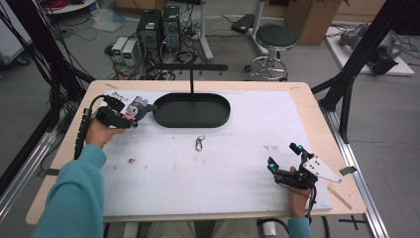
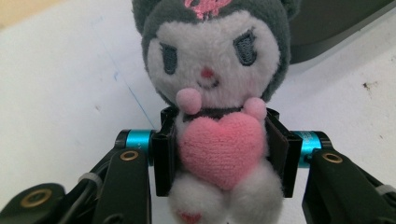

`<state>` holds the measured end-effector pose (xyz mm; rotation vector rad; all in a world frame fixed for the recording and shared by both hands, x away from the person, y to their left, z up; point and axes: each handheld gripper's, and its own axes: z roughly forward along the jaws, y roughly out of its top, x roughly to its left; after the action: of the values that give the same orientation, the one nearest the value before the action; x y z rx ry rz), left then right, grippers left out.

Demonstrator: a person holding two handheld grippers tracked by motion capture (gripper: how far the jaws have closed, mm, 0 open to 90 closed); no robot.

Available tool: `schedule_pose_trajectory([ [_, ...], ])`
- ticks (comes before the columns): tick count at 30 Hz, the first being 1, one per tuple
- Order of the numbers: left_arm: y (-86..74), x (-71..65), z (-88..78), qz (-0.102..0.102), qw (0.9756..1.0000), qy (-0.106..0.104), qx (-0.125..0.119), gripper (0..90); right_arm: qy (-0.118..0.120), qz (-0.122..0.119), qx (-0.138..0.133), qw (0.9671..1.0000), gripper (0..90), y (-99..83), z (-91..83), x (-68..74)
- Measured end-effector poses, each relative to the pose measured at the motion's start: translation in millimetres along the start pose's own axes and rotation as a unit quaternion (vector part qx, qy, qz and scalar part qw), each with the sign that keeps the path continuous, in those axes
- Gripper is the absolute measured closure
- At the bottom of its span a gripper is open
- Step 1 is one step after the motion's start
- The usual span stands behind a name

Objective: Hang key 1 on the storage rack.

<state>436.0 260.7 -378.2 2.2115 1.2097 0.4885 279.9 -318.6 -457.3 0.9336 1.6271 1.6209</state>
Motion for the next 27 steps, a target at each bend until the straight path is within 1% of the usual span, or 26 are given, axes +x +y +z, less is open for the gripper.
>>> schedule_pose_trajectory([
  [1, 1.3, -1.7, -3.8, 0.012, 0.9998, 0.004, -0.017, 54.2, 0.0, 0.0, 0.001, 1.0, 1.8, 0.1, 0.0, -0.1],
  [2, 1.3, -1.7, -3.8, 0.012, 0.9998, 0.004, -0.017, 54.1, 0.001, 0.0, 0.001, 1.0, 1.8, 0.1, 0.0, -0.2],
  [3, 2.2, -2.6, -6.1, 0.018, 0.9995, 0.003, -0.028, 54.1, 0.001, 0.0, 0.001, 1.0, 1.8, 0.1, 0.0, -0.2],
  [4, 2.8, -3.9, -7.9, 0.018, 0.9991, 0.002, -0.038, 54.1, 0.001, 0.0, 0.001, 1.0, 1.8, 0.1, 0.0, -0.2],
  [6, 4.9, -6.7, -12.0, 0.02, 0.9983, -0.006, -0.055, 54.2, 0.0, 0.0, 0.001, 1.0, 1.8, 0.1, 0.0, -0.1],
  [7, 4.9, -6.7, -12.0, 0.02, 0.9983, -0.006, -0.055, 54.1, 0.0, -0.001, 0.001, 1.0, 1.8, 0.1, 0.0, -0.1],
  [8, 5.7, -8.2, -13.3, 0.019, 0.998, -0.007, -0.061, 54.1, 0.001, 0.0, 0.001, 1.0, 1.8, 0.1, 0.1, -0.1],
  [10, 6.9, -10.3, -15.4, 0.024, 0.9976, -0.01, -0.064, 54.1, 0.001, 0.0, 0.001, 1.0, 1.8, 0.1, 0.1, -0.1],
  [12, 9.4, -13.3, -18.1, 0.032, 0.9967, -0.015, -0.072, 54.0, 0.0, 0.0, 0.002, 1.0, 1.8, 0.1, 0.2, -0.2],
  [13, 9.4, -13.3, -18.1, 0.032, 0.9967, -0.015, -0.072, 54.0, 0.0, 0.0, 0.002, 1.0, 1.8, 0.2, 0.3, -0.2],
  [16, 15.0, -18.2, -23.1, 0.037, 0.9947, -0.029, -0.092, 54.0, 0.0, -0.001, 0.001, 1.0, 1.8, 0.2, 0.4, -0.4],
  [17, 16.4, -19.2, -24.2, 0.039, 0.9943, -0.032, -0.094, 54.0, 0.001, -0.003, 0.0, 1.0, 1.8, 0.2, 0.6, -0.6],
  [18, 17.8, -20.9, -25.5, 0.041, 0.9933, -0.036, -0.102, 54.0, 0.0, -0.002, 0.001, 1.0, 1.8, 0.1, 0.5, -0.4],
  [19, 19.7, -23.0, -27.0, 0.04, 0.9927, -0.042, -0.106, 54.0, 0.0, -0.001, 0.001, 1.0, 1.9, 0.2, 0.4, -0.4],
  [22, 23.8, -26.3, -28.8, 0.043, 0.9925, -0.046, -0.104, 54.0, 0.0, -0.001, 0.001, 1.0, 1.8, 0.2, 0.5, -0.4],
  [23, 27.7, -29.7, -30.7, 0.045, 0.992, -0.047, -0.108, 54.0, 0.0, -0.002, 0.001, 1.0, 1.9, 0.2, 0.5, -0.4],
  [24, 30.5, -32.6, -32.2, 0.047, 0.9916, -0.044, -0.112, 53.9, 0.0, -0.001, 0.001, 1.0, 1.8, 0.2, 0.5, -0.4],
  [25, 30.5, -32.6, -32.2, 0.047, 0.9916, -0.044, -0.112, 54.0, 0.0, -0.001, 0.001, 1.0, 1.8, 0.2, 0.5, -0.4],
  [27, 37.4, -38.7, -35.4, 0.052, 0.9904, -0.047, -0.119, 54.0, 0.001, -0.003, 0.0, 1.0, 1.8, 0.2, 0.7, -0.6],
])
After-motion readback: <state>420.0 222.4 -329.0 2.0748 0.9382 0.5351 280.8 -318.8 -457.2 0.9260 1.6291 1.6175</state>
